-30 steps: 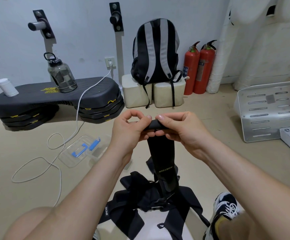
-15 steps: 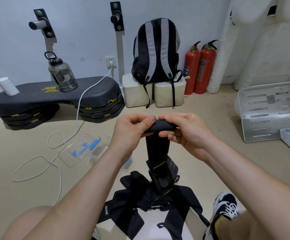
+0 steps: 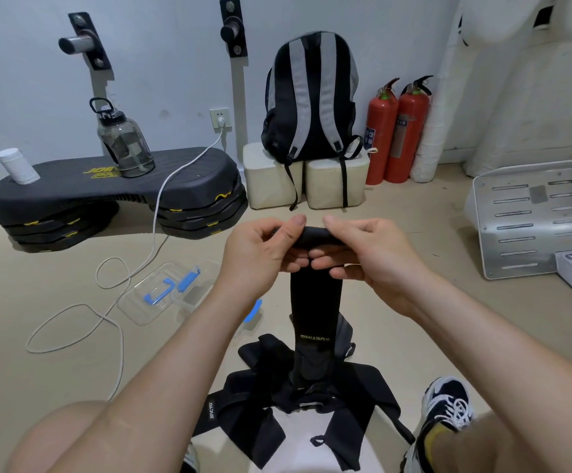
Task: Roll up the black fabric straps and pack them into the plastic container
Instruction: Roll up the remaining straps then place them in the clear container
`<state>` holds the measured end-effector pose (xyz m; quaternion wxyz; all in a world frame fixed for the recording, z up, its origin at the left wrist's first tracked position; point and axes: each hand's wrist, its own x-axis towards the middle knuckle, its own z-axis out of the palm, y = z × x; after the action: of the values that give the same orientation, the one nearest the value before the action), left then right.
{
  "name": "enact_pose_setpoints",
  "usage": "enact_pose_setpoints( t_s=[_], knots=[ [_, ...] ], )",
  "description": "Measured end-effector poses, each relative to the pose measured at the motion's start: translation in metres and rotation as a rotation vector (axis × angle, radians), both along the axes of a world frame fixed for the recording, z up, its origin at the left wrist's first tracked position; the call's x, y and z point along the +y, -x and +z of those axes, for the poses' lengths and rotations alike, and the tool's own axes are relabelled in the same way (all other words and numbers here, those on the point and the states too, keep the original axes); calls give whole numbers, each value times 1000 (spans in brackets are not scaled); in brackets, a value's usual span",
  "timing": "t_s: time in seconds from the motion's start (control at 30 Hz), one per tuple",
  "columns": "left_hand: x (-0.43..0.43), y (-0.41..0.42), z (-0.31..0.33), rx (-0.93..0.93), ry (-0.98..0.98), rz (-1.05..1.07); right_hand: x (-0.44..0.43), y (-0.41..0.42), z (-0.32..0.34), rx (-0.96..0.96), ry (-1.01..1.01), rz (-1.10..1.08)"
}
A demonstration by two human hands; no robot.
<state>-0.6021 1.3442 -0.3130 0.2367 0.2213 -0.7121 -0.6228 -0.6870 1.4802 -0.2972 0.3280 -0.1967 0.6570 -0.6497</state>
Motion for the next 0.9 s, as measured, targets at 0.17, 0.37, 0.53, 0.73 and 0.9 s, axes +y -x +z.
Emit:
enact_pose_setpoints(
  t_s=[0.17,0.37,0.53,0.73,0.9],
  knots=[
    [0,1,-3,-52,-174,-31,-4,-3,-8,184,-32,-45],
    [5,2,1,5,-337,74,-9,-4,-12,153,44,-122],
    [5,2,2,-32,-391,37,-11,-5,-13,-116,135,-130],
    [7,-8,-6,-206,-542,-183,-11,-3,-23,-343,85,-47],
    [13,-23,-12,-133,-461,-125,-15,-19,-34,-111,97,15]
  ],
)
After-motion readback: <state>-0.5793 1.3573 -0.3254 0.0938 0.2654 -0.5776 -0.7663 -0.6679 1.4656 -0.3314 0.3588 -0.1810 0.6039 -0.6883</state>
